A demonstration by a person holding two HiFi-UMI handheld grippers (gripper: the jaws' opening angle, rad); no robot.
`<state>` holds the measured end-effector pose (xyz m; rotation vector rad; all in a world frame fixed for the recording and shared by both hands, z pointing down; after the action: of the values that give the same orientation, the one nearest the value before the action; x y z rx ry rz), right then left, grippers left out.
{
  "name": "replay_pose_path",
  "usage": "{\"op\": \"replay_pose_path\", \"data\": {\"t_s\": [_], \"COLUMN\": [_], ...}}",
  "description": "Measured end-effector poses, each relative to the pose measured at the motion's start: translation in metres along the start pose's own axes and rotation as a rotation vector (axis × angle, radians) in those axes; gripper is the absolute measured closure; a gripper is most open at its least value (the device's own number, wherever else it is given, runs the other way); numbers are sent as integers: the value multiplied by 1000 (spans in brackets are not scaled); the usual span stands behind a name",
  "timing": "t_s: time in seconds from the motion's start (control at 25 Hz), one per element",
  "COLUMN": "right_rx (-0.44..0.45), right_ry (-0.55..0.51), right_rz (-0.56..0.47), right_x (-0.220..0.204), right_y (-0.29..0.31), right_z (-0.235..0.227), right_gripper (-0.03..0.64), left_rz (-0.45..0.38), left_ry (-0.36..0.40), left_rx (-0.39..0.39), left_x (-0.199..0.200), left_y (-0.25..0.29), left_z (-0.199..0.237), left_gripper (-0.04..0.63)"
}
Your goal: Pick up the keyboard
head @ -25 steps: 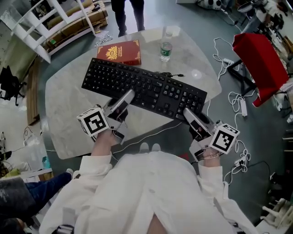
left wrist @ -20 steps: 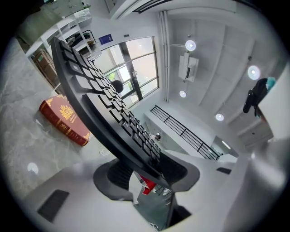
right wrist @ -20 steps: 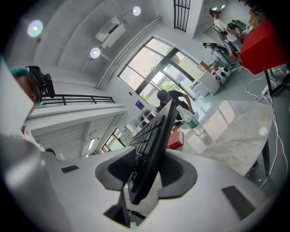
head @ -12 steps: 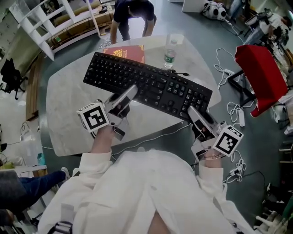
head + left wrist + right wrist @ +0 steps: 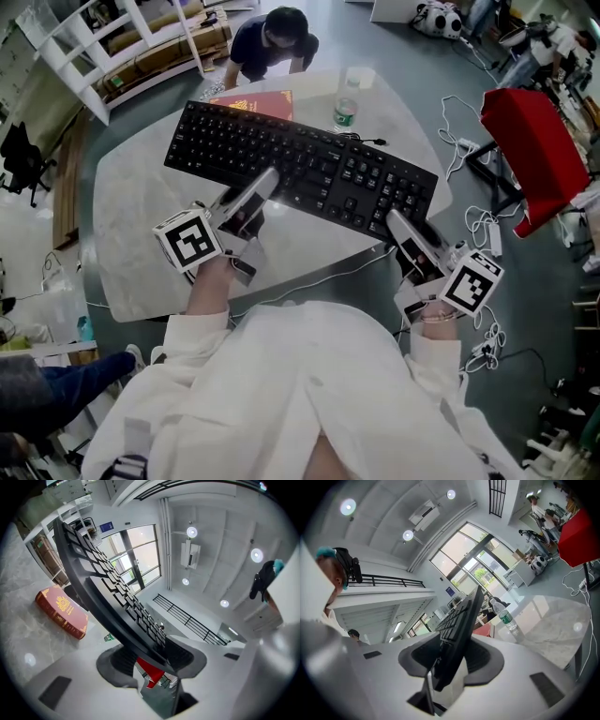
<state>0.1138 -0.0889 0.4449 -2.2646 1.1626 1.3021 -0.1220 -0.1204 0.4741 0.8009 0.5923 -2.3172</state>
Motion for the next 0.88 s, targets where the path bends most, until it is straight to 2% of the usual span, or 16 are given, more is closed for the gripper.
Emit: {"op": "replay_pose_path", "data": {"t_s": [0.56,0.88], "right_rx": [-4,-11], "right_ry": [-5,-22], "right_rz": [0,-2], "right_x": [-2,-2], "right_y": [0,-1], "right_z": [0,-1], "right_gripper": [469,468], "left_rz": [5,14], "left_ry": [-39,-5], "left_rx": [-24,-4], "left_x": [-4,-1], "left_y": [2,3], "left_z": [1,3], "left_gripper": [410,410]}}
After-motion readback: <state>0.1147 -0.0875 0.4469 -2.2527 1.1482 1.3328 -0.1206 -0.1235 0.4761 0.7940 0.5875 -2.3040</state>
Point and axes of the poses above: the fingertips, and each gripper's own axes: y forward along the fingers, z to its left, x out of its top, the point moved 3 cm from there along -y, backward along the fingers, and after that the axes turned 5 degrees about -x, right-handed, at the moved point
